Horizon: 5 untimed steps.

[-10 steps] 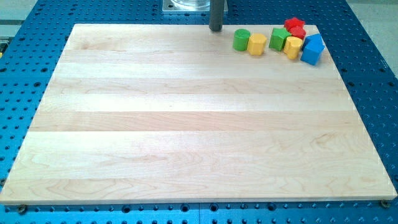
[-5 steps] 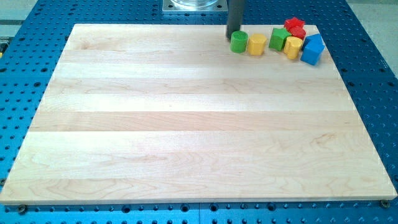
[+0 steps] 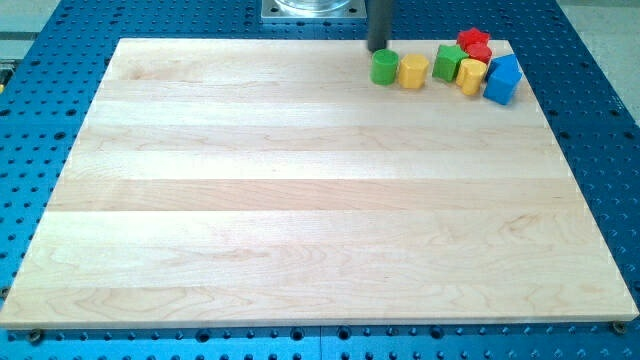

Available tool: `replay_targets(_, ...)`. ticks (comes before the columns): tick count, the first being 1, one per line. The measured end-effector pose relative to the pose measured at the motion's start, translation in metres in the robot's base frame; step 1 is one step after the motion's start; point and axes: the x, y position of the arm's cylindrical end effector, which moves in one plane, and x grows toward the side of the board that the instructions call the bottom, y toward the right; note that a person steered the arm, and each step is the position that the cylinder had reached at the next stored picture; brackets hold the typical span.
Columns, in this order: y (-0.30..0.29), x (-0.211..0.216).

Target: Move the green circle and yellow hexagon parallel to each other

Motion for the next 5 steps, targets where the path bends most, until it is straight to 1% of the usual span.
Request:
replay_targets(1,0.036,0.007)
replay_targets(2,0.032,0.018)
replay_targets(3,-0.006,0.053)
replay_targets(4,-0.021,0.057)
replay_targets(5,-0.025,0.049)
